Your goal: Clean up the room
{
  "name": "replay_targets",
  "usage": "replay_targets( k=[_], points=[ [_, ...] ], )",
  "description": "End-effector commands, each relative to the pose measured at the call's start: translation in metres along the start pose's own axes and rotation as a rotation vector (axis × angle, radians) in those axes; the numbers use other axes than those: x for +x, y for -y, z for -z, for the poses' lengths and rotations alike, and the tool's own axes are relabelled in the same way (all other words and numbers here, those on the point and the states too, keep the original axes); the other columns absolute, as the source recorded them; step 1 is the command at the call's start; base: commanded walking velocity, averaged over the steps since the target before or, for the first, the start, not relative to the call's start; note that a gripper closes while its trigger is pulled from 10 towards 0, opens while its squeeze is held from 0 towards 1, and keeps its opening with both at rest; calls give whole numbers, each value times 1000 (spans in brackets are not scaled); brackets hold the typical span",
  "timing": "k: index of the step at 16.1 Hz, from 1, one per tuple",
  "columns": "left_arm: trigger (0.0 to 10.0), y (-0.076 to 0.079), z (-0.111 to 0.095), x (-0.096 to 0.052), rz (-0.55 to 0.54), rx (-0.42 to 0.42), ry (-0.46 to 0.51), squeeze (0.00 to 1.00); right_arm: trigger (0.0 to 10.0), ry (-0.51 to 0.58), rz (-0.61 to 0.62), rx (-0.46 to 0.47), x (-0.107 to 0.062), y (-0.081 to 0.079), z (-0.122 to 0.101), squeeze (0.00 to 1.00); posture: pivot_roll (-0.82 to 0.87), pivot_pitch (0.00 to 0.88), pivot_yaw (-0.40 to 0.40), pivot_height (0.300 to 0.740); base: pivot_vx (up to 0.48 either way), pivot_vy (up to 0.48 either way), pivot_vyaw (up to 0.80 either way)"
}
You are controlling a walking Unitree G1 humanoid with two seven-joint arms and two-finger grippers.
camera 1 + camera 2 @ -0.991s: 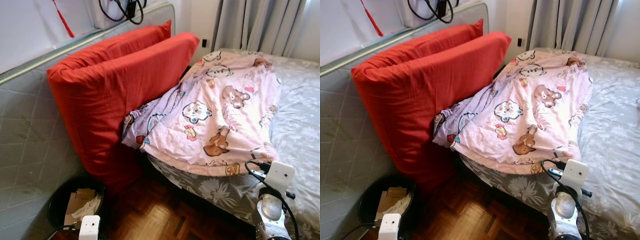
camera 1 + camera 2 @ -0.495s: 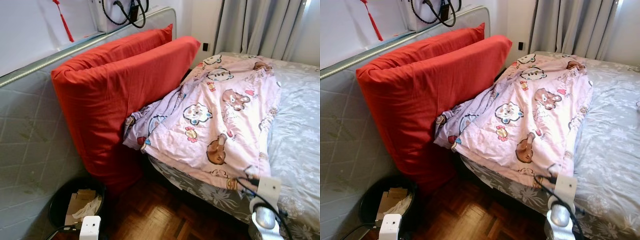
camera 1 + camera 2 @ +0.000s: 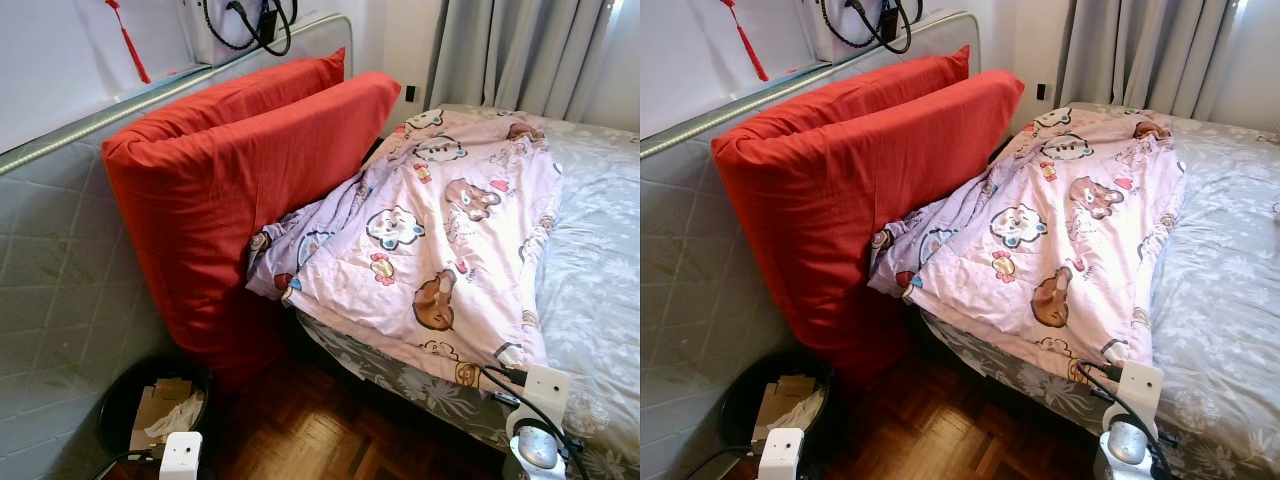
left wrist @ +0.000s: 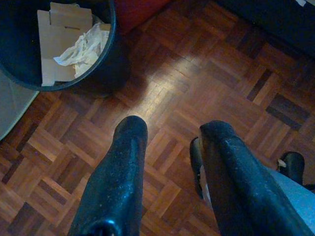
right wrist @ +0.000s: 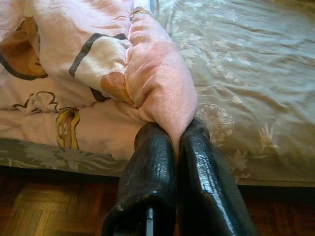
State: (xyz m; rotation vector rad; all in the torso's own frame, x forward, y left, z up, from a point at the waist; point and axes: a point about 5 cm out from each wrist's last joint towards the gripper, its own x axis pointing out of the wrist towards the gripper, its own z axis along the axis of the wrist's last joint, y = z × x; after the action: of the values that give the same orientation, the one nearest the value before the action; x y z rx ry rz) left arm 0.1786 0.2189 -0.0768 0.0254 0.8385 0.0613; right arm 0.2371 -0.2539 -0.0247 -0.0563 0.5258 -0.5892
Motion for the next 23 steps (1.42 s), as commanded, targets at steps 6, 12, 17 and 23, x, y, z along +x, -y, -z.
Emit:
replay_targets(
  k=[6, 12, 17, 23],
  points=[
    [10000, 0, 4, -1, 10, 27, -23, 0, 10000, 2, 15, 14, 1, 2, -1, 0, 15, 0, 61, 740, 0, 0, 0],
    [10000, 0, 4, -1, 12, 30, -22, 0, 10000, 19, 21, 21, 1, 3, -3, 800, 15, 0, 61, 740, 0, 0, 0],
    [10000, 0, 3, -1, 13, 34, -18, 0, 10000, 41, 72, 11, 2, 8, -7, 1000, 17, 0, 59, 740, 0, 0, 0],
    [10000, 2, 0, 0, 18, 32, -9, 0, 10000, 40, 59, 28, 2, 7, -7, 1000, 17, 0, 58, 740, 0, 0, 0]
  ],
)
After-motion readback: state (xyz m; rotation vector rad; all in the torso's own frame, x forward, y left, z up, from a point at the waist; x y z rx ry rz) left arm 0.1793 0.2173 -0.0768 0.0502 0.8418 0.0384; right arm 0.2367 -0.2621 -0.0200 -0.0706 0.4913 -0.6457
